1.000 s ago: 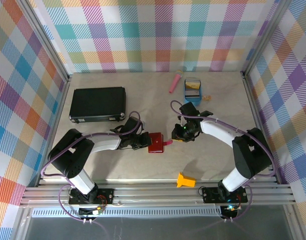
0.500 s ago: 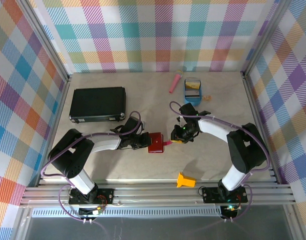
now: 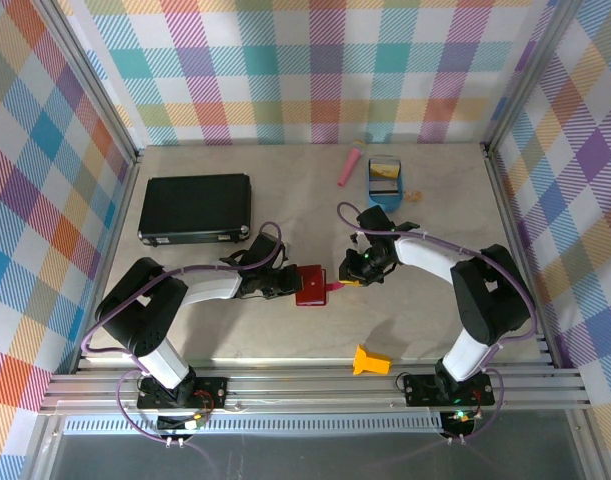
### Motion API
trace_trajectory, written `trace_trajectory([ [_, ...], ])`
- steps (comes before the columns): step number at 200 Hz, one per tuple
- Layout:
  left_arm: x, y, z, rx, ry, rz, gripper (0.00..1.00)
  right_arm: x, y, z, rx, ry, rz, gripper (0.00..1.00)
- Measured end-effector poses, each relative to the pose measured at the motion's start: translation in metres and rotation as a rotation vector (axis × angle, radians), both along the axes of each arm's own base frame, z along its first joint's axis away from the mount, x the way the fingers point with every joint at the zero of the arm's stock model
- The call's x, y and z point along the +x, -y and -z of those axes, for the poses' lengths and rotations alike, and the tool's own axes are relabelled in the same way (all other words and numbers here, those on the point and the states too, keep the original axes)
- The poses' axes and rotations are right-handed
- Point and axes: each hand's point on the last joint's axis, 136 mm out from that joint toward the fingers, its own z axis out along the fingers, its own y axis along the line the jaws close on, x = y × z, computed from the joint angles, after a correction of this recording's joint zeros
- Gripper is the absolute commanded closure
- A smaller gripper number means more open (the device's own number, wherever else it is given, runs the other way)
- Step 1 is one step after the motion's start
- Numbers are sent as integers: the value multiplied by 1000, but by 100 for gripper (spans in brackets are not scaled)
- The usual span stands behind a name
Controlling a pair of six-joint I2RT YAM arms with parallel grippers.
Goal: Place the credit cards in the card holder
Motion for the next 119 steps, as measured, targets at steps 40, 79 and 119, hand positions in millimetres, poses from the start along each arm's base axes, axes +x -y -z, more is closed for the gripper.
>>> trace_trajectory([
  [40,0,0,0,1,-1,0,100,0,-1,3,2,-7,-1,83],
  [79,0,0,0,2,-1,-1,100,-1,-2,5,5,-15,-3,87],
  [119,0,0,0,3,-1,-1,100,0,-2,4,5,-12,-3,94],
])
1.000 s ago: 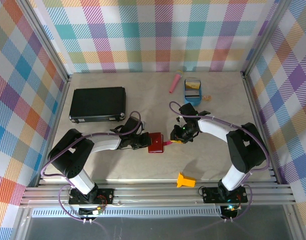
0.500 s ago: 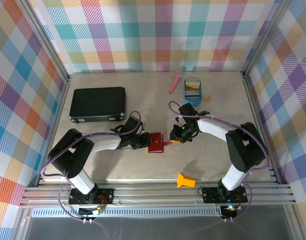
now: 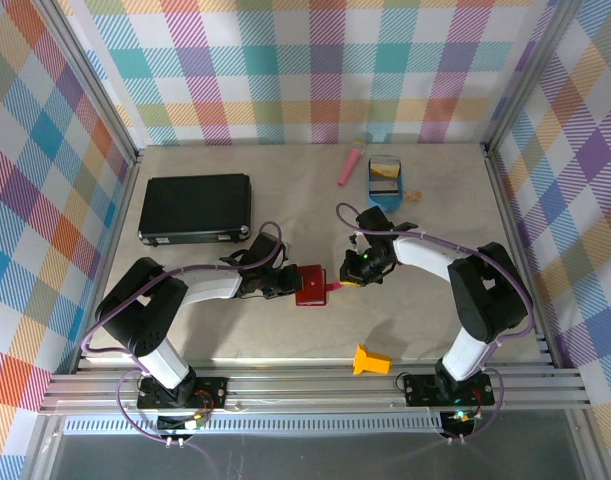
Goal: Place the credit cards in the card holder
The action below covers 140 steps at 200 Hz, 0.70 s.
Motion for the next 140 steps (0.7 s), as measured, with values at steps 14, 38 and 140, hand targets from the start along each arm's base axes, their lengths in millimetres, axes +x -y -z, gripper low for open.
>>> trace_trajectory([
  [14,0,0,0,0,0,0,100,0,0,0,0,0,0,97],
  [38,0,0,0,1,2,3,100,0,0,0,1,0,-1,100],
  [140,0,1,0,3,12,20,100,-2,-24,-25,74,64,-72,100],
])
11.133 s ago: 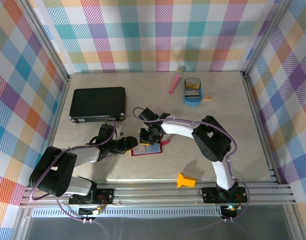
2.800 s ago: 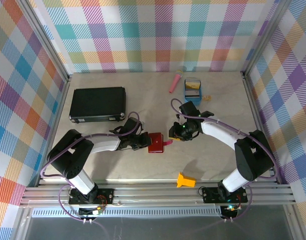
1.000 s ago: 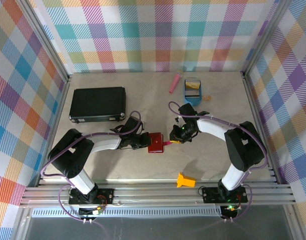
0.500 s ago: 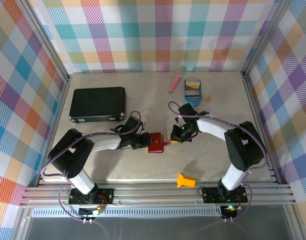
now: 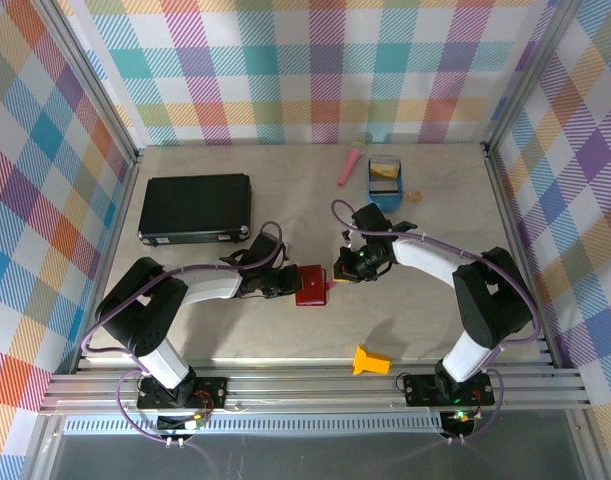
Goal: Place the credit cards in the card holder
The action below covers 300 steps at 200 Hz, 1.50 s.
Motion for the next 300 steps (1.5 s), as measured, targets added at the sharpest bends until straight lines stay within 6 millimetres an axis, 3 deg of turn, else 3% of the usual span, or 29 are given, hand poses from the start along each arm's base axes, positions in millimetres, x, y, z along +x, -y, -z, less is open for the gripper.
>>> trace_trajectory([
  [48,0,0,0,-2,0,5,100,2,-20,-2,36,-4,-42,100],
  [135,0,1,0,-4,2,9,100,5,-46,10,23,-38,-92,100],
  [300,-1,1,0,-5,4,14,100,6,-47,24,-58,-82,-93,100],
])
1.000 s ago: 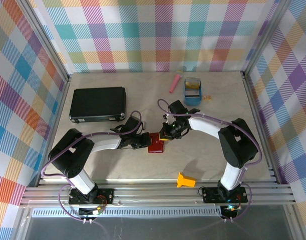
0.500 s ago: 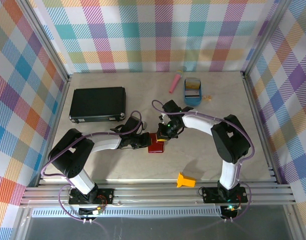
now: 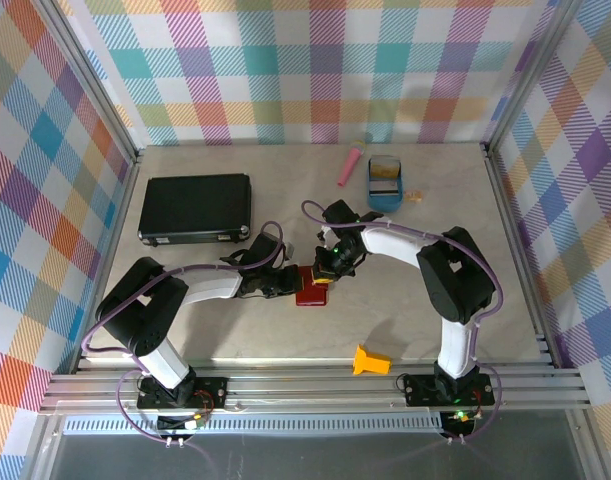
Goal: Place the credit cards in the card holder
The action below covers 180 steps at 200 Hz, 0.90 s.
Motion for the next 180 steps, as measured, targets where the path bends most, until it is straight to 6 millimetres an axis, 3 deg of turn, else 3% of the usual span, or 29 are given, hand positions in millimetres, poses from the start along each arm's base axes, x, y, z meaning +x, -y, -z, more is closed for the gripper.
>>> trace_trajectory([
  [180,0,0,0,2,7,10,100,-1,-4,5,3,-20,-9,100],
])
